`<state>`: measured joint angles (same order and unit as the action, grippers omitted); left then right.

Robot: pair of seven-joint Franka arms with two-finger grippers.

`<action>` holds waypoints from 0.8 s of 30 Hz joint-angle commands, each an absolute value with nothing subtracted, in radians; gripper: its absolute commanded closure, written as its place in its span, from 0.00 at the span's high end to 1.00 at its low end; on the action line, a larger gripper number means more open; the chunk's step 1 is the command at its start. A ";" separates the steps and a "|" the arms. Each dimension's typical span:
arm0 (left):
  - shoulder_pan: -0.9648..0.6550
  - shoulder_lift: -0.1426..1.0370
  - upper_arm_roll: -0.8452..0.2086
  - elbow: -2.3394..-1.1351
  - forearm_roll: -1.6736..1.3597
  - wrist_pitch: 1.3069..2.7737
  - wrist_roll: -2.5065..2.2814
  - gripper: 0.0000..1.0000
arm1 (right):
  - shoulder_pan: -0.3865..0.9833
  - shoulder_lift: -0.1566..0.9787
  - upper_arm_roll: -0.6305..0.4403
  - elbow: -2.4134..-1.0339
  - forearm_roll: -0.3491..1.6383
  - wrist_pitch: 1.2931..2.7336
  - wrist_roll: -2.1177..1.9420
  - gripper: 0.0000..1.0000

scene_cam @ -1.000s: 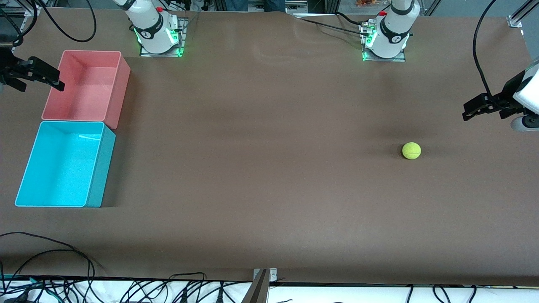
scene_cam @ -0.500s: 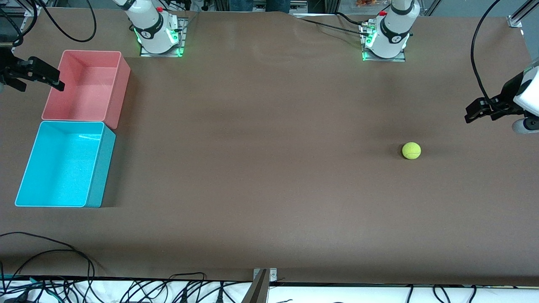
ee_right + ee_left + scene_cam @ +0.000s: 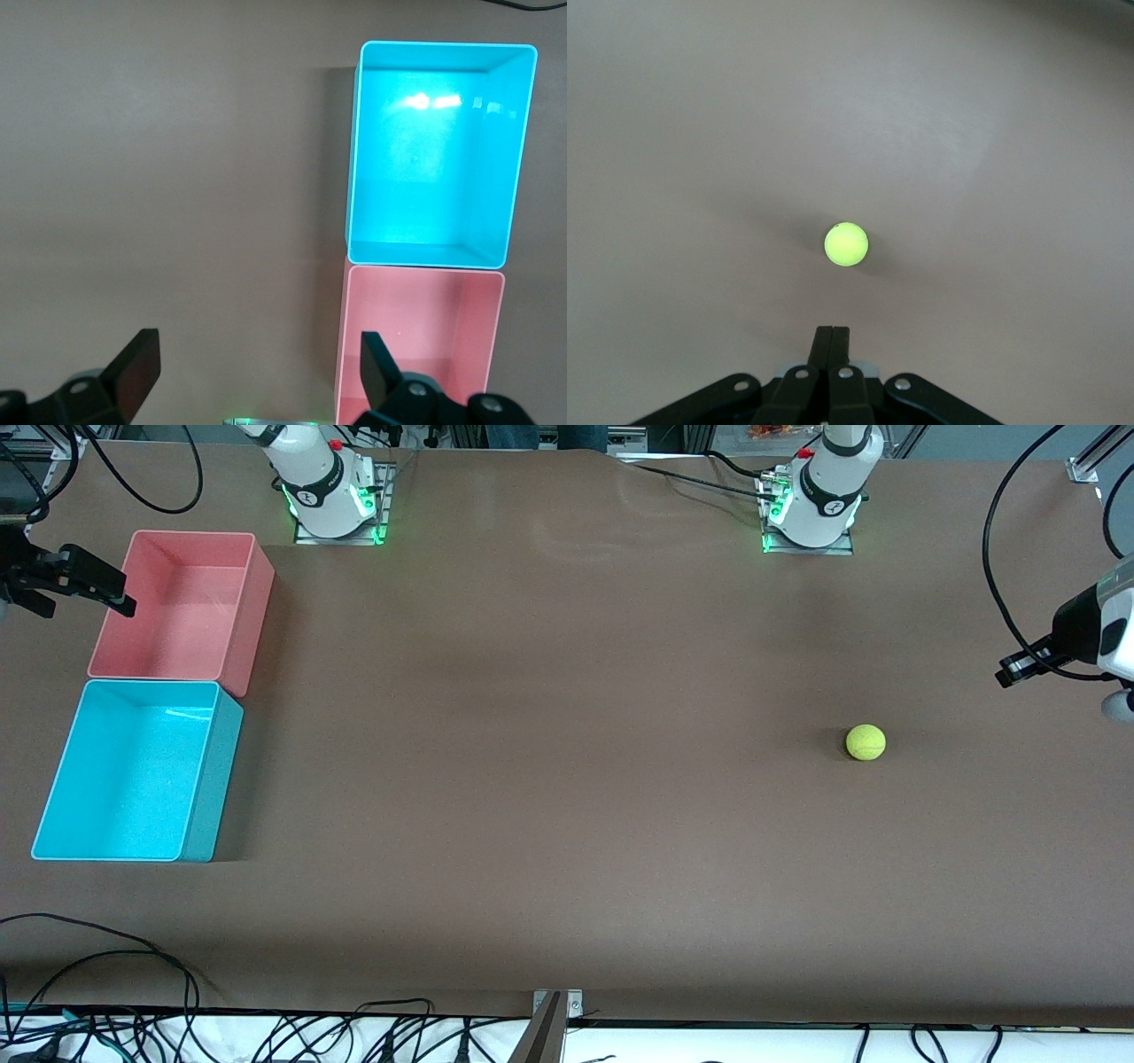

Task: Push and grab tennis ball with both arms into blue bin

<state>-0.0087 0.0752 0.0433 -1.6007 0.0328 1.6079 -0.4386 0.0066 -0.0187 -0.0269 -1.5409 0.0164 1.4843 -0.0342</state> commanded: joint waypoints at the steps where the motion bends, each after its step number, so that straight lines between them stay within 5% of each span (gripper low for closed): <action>1: 0.012 0.098 0.051 -1.594 0.023 1.605 -0.606 0.00 | 0.014 -0.012 -0.029 -1.517 0.015 1.463 -0.020 1.00; 15: 0.075 0.238 0.051 -1.629 0.014 1.652 -1.078 0.00 | 0.012 -0.012 -0.029 -1.517 0.015 1.463 -0.020 1.00; 24: 0.107 0.232 0.052 -1.891 0.015 1.948 -1.259 0.00 | 0.012 -0.012 -0.029 -1.517 0.015 1.463 -0.020 1.00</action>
<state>0.0759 0.2603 0.0533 -1.7393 0.0234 1.7984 -1.1752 0.0067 -0.0187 -0.0269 -1.5409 0.0164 1.4842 -0.0342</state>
